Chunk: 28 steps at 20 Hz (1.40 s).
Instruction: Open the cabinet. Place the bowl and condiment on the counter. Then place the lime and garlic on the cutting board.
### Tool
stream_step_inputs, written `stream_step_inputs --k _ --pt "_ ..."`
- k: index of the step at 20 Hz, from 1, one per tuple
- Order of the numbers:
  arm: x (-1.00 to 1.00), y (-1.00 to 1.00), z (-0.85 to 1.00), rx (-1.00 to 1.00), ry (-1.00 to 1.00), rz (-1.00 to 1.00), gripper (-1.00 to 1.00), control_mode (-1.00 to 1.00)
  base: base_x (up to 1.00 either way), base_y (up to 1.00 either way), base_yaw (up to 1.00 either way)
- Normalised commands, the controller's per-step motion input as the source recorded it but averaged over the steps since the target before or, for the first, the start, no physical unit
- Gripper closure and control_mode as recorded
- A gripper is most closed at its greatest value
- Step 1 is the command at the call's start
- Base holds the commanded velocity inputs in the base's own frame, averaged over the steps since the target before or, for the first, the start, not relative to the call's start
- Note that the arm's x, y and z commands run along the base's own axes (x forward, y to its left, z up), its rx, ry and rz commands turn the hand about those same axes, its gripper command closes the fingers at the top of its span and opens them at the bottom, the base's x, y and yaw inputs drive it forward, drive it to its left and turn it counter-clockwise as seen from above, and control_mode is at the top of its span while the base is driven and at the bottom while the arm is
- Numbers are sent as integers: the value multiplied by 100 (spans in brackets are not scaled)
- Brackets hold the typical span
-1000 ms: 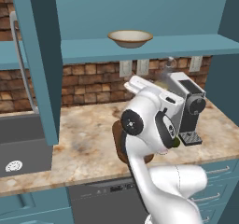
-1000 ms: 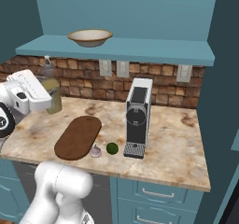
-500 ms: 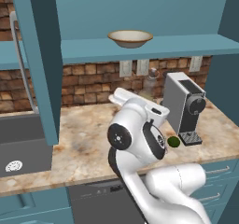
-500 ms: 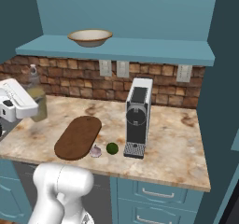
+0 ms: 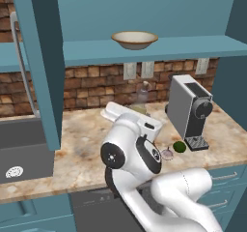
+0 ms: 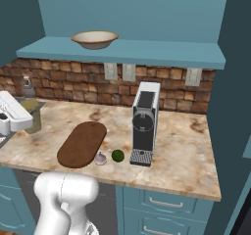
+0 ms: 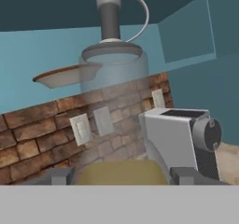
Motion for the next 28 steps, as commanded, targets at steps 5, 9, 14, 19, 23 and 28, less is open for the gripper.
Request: stream_step_inputs --k 5,9,14,19,23,28 --pt "0 29 -32 0 -3 0 100 -100 0 0 0" --pt "2 27 -35 0 -1 0 100 -100 0 0 0" --pt "4 26 -35 0 -1 0 100 -100 0 0 0" --pt "16 15 -24 0 0 0 100 -100 0 0 0" --pt "25 13 -24 0 0 0 100 -100 0 0 0" --pt "23 18 -25 0 0 0 100 -100 0 0 0"
